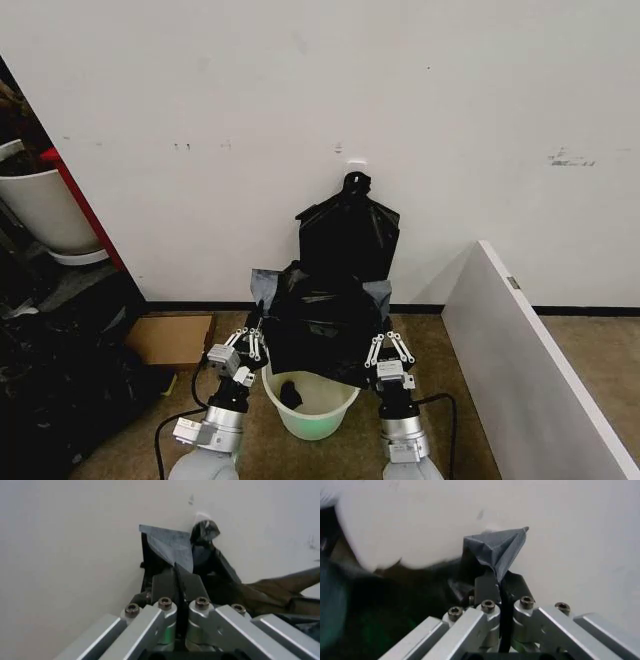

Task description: Place the garbage bag over the trash bin.

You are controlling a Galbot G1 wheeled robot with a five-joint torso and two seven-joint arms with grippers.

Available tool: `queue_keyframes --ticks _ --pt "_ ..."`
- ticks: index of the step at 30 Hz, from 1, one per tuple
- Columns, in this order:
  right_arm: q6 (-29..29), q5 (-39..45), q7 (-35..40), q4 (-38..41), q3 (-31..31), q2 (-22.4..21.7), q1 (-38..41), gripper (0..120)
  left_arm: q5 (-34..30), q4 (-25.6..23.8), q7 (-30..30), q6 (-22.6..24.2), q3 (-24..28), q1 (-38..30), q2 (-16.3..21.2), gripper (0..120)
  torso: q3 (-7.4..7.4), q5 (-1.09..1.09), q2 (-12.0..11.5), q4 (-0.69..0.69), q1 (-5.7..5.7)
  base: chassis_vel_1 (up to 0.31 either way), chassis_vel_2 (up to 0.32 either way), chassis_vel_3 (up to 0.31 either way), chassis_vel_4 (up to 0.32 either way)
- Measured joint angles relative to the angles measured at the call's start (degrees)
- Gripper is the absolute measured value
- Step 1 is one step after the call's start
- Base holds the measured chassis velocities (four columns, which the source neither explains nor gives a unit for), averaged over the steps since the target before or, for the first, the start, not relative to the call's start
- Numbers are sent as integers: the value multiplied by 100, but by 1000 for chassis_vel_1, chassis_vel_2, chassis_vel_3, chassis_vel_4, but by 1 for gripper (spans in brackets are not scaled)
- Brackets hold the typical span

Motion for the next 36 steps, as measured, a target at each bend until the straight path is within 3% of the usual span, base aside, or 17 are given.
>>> queue_keyframes --ticks 2,4,5,8,9,14,29,36 --pt "-170 20 -176 89 -121 -137 14 0 14 -77 0 69 -2 -3 72 0 3 9 -1 -11 1 0 0 0 0" --pt "-302 8 -552 408 -108 -329 30 0 13 -205 6 149 -25 -31 167 0 1 18 -1 -6 0 0 0 0 0" --pt "-347 1 -733 553 17 -445 66 0 12 -252 12 178 -49 -43 210 0 1 2 0 -3 0 0 0 0 0" --pt "-375 -29 -1041 773 195 -638 121 0 4 -328 46 217 -80 -63 271 0 1 -11 0 -6 0 0 0 0 0" --pt "-379 -57 -1167 841 261 -731 146 0 3 -358 77 237 -89 -61 297 0 1 -5 0 -3 0 0 0 0 0" --pt "-383 -76 -1392 968 421 -1067 253 0 108 -375 126 281 -103 56 344 0 1 -14 -1 -2 0 0 0 0 0" --pt "-803 592 -780 225 -415 -1357 439 0 755 -327 -93 452 -164 281 282 0 0 -19 0 -2 0 0 0 0 0" --pt "-888 869 -515 -593 -645 -1415 700 0 949 283 -132 464 -23 304 209 0 0 -19 0 -2 0 0 0 0 0"
